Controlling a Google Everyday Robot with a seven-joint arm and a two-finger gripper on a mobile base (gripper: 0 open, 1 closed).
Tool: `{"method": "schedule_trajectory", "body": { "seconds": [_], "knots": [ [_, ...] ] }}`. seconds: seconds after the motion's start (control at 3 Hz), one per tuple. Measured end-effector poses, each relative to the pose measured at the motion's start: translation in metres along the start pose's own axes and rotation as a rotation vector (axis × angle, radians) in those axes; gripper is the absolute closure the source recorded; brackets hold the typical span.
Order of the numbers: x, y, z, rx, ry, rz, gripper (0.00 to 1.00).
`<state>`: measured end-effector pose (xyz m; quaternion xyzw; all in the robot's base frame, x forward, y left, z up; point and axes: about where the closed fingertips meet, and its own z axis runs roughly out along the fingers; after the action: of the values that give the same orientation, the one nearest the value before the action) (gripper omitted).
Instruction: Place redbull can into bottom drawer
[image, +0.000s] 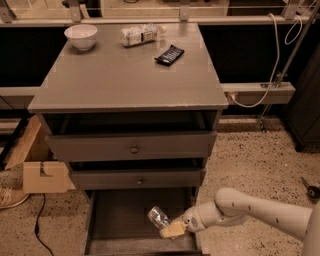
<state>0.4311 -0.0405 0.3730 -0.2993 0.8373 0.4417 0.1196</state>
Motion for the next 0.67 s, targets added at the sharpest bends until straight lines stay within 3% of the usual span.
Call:
{"method": "schedule_trajectory", "body": {
  "seconds": [0.33,0.67],
  "knots": [
    [0.007,-0.023,0.03,0.015,0.03,0.024,1.0],
    [0.012,-0.057,0.082,0.064,0.066,0.003,1.0]
  ]
}}
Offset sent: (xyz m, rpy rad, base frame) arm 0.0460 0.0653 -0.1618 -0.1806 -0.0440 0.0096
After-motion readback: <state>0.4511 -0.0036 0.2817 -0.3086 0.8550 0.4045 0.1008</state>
